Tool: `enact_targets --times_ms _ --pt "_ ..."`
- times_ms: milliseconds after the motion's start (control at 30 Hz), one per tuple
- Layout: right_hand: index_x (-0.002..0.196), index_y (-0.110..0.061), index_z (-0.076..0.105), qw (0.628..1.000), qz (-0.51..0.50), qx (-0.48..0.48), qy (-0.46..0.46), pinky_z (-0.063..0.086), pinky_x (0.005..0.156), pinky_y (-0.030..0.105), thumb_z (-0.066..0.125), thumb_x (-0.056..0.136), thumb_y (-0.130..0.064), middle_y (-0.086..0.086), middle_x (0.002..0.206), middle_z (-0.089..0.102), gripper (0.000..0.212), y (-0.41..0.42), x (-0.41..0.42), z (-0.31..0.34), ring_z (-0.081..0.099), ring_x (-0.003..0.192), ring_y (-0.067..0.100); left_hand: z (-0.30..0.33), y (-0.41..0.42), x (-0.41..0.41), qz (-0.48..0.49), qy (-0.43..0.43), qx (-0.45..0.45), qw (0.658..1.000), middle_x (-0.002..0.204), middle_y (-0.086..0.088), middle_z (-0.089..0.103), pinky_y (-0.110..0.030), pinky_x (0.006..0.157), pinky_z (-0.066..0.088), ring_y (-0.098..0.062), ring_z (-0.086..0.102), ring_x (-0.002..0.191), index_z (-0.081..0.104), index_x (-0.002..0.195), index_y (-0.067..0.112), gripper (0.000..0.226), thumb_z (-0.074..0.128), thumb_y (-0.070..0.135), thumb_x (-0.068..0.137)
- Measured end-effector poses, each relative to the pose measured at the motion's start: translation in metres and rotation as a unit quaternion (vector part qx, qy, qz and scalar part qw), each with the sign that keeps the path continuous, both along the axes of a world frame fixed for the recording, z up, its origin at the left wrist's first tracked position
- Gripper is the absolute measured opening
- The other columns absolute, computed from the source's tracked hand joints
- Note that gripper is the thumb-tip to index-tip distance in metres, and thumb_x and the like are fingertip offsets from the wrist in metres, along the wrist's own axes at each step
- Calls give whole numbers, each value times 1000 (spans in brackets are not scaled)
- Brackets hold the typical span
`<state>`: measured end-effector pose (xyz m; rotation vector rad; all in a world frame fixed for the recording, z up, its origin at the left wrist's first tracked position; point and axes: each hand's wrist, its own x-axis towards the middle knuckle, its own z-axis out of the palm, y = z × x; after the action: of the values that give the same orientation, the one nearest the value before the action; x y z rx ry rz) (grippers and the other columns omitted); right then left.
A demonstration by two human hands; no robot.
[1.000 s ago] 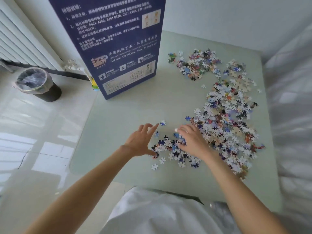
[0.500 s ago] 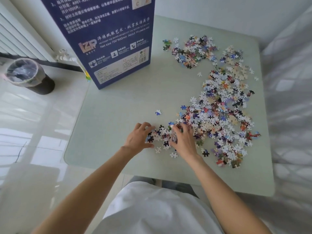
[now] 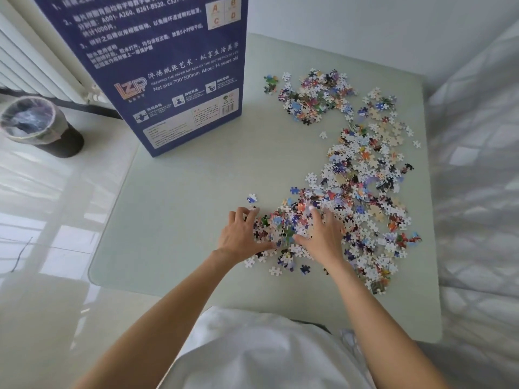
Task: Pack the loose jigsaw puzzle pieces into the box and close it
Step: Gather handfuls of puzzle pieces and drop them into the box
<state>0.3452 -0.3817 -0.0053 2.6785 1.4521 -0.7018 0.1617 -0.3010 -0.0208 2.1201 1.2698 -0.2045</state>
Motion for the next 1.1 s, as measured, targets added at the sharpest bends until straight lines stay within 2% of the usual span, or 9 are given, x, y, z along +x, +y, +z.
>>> enact_targets --times_ms 133,233,300,433,567,667,800,967,1100 --pt "134 -24 37 994 64 21 81 41 98 37 68 77 -45 7 139 36 68 12 -13 -5 35 125 28 0 4 12 -1 12 26 1000 134 -2 36 -32 89 45 -20 34 122 37 136 28 71 63 58 77" --pt "135 -22 41 988 96 37 117 41 91 30 66 80 -46 5 134 38 65 23 -21 -4 37 121 25 1 11 12 6 -9 10 1000 127 -1 47 -34 91 44 -21 44 118 49 129 26 55 64 49 81" --pt "134 -21 41 985 140 36 92 39 96 32 67 78 -48 6 136 35 68 29 -21 -4 36 124 26 1 18 9 23 -29 -8 999 118 0 55 -33 87 47 -20 53 109 55 120 24 46 66 44 81" --pt "137 -20 36 973 228 7 43 24 110 45 72 70 -51 4 151 19 82 41 -19 -3 18 138 28 4 28 4 82 -87 -66 991 103 -1 66 -30 79 51 -15 64 89 62 104 17 30 73 30 79" --pt "136 -17 40 973 221 31 61 22 113 37 69 77 -38 1 146 34 69 49 -25 -4 29 136 21 5 34 -1 144 -116 -108 977 95 4 65 -21 67 45 -11 64 79 61 97 16 22 72 25 80" --pt "131 -14 46 979 180 71 69 31 109 33 67 82 -26 2 139 45 55 51 -24 -5 41 129 19 4 43 -10 189 -140 -111 966 92 0 69 -26 65 52 -15 67 73 58 88 18 17 71 25 81" --pt "129 -15 50 984 128 84 96 46 93 28 65 85 -27 -1 132 54 48 50 -16 -2 53 117 16 2 56 -25 210 -132 -132 960 91 -2 71 -34 71 56 -20 68 75 58 99 19 21 69 25 82" --pt "126 -12 54 985 85 98 114 52 87 32 64 86 -26 1 122 62 43 56 -16 3 61 105 17 -2 59 -35 158 -69 -125 977 101 -3 68 -22 69 46 -16 63 84 57 114 21 35 69 22 81" --pt "124 -12 54 987 84 91 107 51 86 31 64 87 -29 1 121 62 42 57 -19 7 60 105 17 -2 57 -31 133 -47 -105 984 108 -3 66 -28 77 50 -20 63 93 56 116 25 39 70 32 81"
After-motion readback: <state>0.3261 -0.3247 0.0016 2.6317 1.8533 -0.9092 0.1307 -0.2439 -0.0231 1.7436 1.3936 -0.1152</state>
